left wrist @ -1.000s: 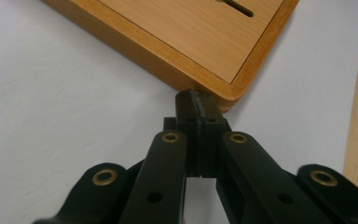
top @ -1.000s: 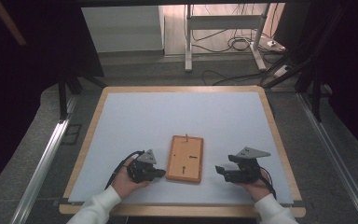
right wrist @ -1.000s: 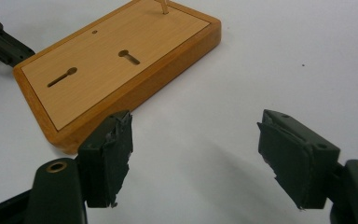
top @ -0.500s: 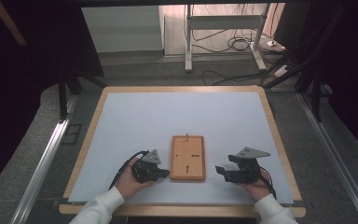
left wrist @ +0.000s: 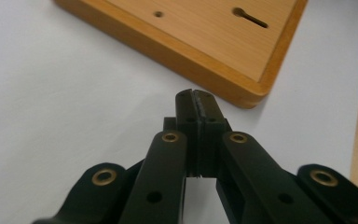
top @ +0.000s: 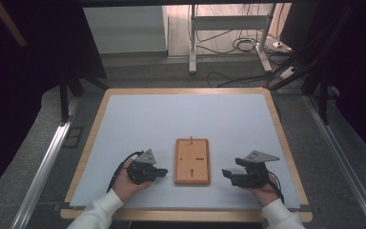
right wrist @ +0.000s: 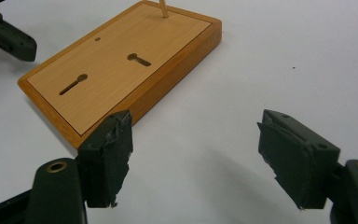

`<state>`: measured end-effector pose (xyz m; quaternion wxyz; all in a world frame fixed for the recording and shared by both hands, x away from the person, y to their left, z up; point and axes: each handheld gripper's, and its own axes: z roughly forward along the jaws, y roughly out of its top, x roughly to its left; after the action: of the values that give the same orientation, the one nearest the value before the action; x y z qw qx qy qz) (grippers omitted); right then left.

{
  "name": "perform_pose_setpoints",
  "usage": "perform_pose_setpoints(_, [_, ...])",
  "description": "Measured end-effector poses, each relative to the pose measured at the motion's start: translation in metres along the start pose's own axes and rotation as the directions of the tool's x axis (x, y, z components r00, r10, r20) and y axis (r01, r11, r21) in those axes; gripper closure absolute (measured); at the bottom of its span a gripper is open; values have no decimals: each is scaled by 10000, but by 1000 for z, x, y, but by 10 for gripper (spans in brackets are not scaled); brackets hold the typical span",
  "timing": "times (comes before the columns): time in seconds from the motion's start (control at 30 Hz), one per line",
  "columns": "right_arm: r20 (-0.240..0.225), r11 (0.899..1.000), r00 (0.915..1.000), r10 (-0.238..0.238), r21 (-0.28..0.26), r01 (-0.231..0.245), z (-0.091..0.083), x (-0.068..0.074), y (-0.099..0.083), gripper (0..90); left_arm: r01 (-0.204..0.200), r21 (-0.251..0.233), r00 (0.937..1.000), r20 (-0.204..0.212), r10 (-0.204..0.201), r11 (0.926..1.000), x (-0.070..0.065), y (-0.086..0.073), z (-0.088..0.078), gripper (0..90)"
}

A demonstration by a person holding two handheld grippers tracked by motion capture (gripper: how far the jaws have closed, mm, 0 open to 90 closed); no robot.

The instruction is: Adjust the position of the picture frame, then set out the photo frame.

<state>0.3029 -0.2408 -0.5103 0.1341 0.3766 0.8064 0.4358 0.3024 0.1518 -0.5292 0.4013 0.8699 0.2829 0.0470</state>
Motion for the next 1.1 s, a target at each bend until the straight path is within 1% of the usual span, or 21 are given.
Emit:
perform_pose_setpoints(0.13, [26,10000,10000,-22,-95,22,-8,1,-3,261,39,-215,9994,-331,-46,9998,4,-4,-7,856])
perform_pose_setpoints(0.2, [106,9999,9999,-97,-126,99,-13,2,-6,260,46,-315,9977,-675,-67,9995,6,-6,-9,809])
perform_pose_setpoints(0.27, [236,9997,9994,-236,-89,238,-16,4,-9,260,194,-490,9937,-1093,-247,9986,8,-7,-10,686])
perform_pose_setpoints(0.3, [284,9996,9992,-269,-52,270,-17,4,-10,260,305,-552,9920,-1204,-369,9980,9,-7,-10,614])
perform_pose_setpoints(0.37, [336,9996,9991,-266,-20,267,-18,5,-11,256,463,-658,9883,-1424,-553,9968,9,-6,-11,507])
perform_pose_setpoints(0.47, [360,9996,9989,-296,30,295,-15,8,-9,243,558,-809,9859,-1532,-677,9952,9,-5,-13,389])
perform_pose_setpoints(0.6, [213,9991,9989,-414,68,412,-11,11,-6,232,447,-962,9860,-1558,-594,9944,8,-5,-15,347])
perform_pose_setpoints(0.7, [179,9981,9980,-610,136,607,-9,12,-6,224,446,-1118,9855,-1580,-621,9927,10,-5,-15,339])
perform_pose_setpoints(0.77, [59,9983,9983,-579,110,579,-9,10,-6,222,383,-1232,9852,-1611,-581,9916,11,-2,-13,339])
perform_pose_setpoints(0.87, [-24,9980,9981,-615,161,615,-7,9,-6,221,239,-1218,9861,-1603,-435,9923,11,4,-8,336])
perform_pose_setpoints(0.93, [-56,9975,9977,-677,216,678,-6,8,-6,220,270,-1247,9868,-1553,-463,9918,11,8,-6,335])
perform_pose_setpoints(1.0, [9,9965,9969,-783,278,783,-6,8,-7,220,284,-1243,9871,-1531,-475,9918,10,12,-4,334])
perform_pose_setpoints(1.1, [55,9962,9968,-802,346,800,-6,9,-9,220,301,-1206,9891,-1395,-469,9922,10,19,-1,333])
